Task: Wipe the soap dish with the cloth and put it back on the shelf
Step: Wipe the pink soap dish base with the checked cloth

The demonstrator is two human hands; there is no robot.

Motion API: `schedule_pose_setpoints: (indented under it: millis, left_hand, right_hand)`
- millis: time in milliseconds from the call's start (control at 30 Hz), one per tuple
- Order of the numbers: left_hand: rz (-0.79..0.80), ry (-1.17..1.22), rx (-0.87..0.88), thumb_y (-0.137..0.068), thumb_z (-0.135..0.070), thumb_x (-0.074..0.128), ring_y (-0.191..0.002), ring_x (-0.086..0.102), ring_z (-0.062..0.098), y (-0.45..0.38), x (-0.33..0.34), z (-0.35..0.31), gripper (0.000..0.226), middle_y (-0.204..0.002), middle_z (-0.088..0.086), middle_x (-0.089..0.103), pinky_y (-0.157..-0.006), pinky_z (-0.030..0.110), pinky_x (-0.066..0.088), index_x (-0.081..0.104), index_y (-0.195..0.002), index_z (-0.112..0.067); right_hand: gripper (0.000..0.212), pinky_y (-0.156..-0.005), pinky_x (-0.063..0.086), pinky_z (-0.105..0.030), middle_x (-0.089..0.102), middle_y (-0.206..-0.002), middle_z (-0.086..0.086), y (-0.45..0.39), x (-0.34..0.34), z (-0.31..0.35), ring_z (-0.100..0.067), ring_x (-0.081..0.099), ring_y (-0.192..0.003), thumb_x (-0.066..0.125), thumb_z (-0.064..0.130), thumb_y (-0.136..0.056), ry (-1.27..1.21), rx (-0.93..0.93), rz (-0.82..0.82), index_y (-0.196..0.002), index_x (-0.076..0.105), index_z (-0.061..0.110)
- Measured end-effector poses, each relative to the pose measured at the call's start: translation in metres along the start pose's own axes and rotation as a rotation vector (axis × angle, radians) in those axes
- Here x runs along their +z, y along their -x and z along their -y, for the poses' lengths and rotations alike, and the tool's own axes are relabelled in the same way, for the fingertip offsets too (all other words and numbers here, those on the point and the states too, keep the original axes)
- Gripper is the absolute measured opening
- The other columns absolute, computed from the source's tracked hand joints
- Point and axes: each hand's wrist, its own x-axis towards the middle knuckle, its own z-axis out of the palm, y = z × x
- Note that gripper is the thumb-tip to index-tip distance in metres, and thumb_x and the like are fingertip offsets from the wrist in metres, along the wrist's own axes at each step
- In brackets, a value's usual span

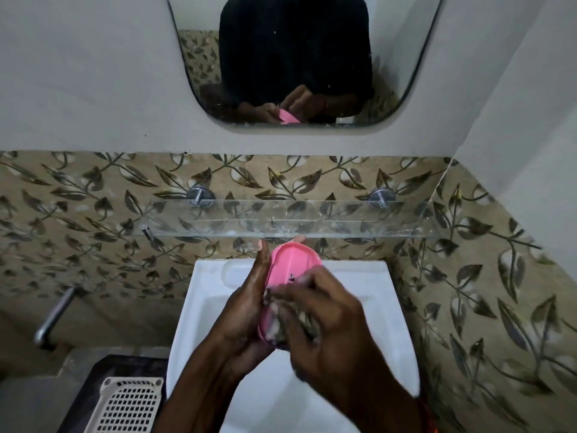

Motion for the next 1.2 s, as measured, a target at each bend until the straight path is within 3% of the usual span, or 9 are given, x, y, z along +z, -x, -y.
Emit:
schedule_pose_setpoints:
  millis: [133, 333, 433, 500, 633, 800, 933, 1067, 1200]
  left_hand:
    - [-0.002, -0.017, 0.036, -0.095, -0.063, 0.043, -0.118, 0.069, 0.031, 0.003, 0.01, 0.004, 0.063, -0.132, 0.016, 0.07, -0.097, 0.045, 0.058, 0.073, -0.125, -0.016]
    - [0.005, -0.023, 0.056, -0.091, -0.071, 0.042, -0.092, 0.07, 0.028, 0.0, -0.002, -0.011, 0.067, -0.117, 0.018, 0.071, -0.074, 0.036, 0.059, 0.079, -0.114, -0.02]
    - [-0.03, -0.043, 0.047, -0.092, -0.064, 0.048, -0.118, 0.067, 0.037, 0.003, 0.004, -0.006, 0.067, -0.133, 0.02, 0.068, -0.105, 0.053, 0.049, 0.07, -0.129, -0.013]
    - [-0.043, -0.064, 0.068, -0.094, -0.06, 0.049, -0.126, 0.063, 0.037, 0.005, 0.007, -0.003, 0.064, -0.136, 0.019, 0.066, -0.11, 0.053, 0.045, 0.064, -0.136, -0.014]
    - [-0.023, -0.04, 0.08, -0.091, -0.066, 0.049, -0.094, 0.071, 0.033, 0.006, 0.0, -0.013, 0.063, -0.116, 0.019, 0.072, -0.079, 0.043, 0.06, 0.074, -0.123, -0.018]
    - [-0.074, -0.098, 0.063, -0.098, -0.055, 0.051, -0.123, 0.06, 0.035, 0.01, 0.003, -0.008, 0.055, -0.142, 0.024, 0.06, -0.107, 0.049, 0.045, 0.065, -0.135, -0.017]
    - [-0.017, -0.111, 0.046, -0.099, -0.055, 0.049, -0.107, 0.069, 0.031, 0.013, 0.004, -0.014, 0.052, -0.129, 0.018, 0.07, -0.092, 0.043, 0.055, 0.067, -0.134, -0.021]
    - [0.032, -0.095, -0.033, -0.097, -0.06, 0.049, -0.082, 0.067, 0.026, 0.015, 0.003, -0.023, 0.052, -0.111, 0.017, 0.069, -0.067, 0.036, 0.059, 0.068, -0.132, -0.027]
    - [0.004, -0.111, -0.078, -0.096, -0.055, 0.056, -0.092, 0.066, 0.032, 0.018, 0.007, -0.014, 0.058, -0.117, 0.021, 0.069, -0.084, 0.042, 0.057, 0.067, -0.132, -0.011]
  right_hand:
    - [0.017, -0.077, 0.053, -0.028, 0.061, -0.094, -0.004, -0.033, -0.002, -0.019, -0.013, 0.06, -0.086, 0.072, 0.008, -0.09, 0.061, 0.106, -0.173, -0.107, 0.075, 0.009]
    - [0.018, -0.08, 0.049, -0.014, 0.058, -0.095, -0.005, 0.009, 0.007, 0.004, -0.009, 0.06, -0.087, 0.073, 0.003, -0.087, -0.023, -0.009, 0.011, -0.104, 0.075, 0.009]
    - [0.018, -0.078, 0.047, -0.012, 0.059, -0.095, -0.005, -0.026, 0.003, -0.014, -0.011, 0.058, -0.085, 0.072, 0.004, -0.089, 0.064, 0.069, -0.129, -0.106, 0.075, 0.007]
    - [0.016, -0.076, 0.049, -0.018, 0.058, -0.092, -0.004, -0.037, 0.002, -0.018, -0.013, 0.057, -0.084, 0.072, 0.004, -0.09, 0.073, 0.09, -0.163, -0.106, 0.075, 0.006]
    - [0.017, -0.08, 0.048, -0.014, 0.056, -0.098, -0.004, 0.002, 0.005, 0.002, -0.008, 0.059, -0.089, 0.071, 0.005, -0.091, 0.018, 0.012, 0.011, -0.107, 0.075, 0.01]
    - [0.018, -0.076, 0.05, -0.017, 0.053, -0.1, -0.005, -0.026, 0.002, -0.014, -0.01, 0.056, -0.087, 0.066, 0.002, -0.094, 0.108, 0.018, -0.074, -0.108, 0.074, 0.009]
    - [0.018, -0.075, 0.049, -0.016, 0.051, -0.102, -0.004, -0.022, 0.0, -0.011, -0.011, 0.056, -0.086, 0.063, 0.004, -0.096, 0.093, -0.022, -0.032, -0.11, 0.072, 0.009]
    - [0.021, -0.067, 0.055, -0.034, 0.051, -0.107, -0.007, 0.006, -0.002, 0.002, -0.02, 0.061, -0.077, 0.055, 0.01, -0.099, 0.03, -0.147, 0.194, -0.114, 0.07, 0.01]
    - [0.018, -0.071, 0.052, -0.026, 0.051, -0.101, -0.006, -0.029, -0.011, -0.024, -0.016, 0.057, -0.084, 0.064, 0.003, -0.094, 0.142, -0.056, -0.038, -0.109, 0.073, 0.009]
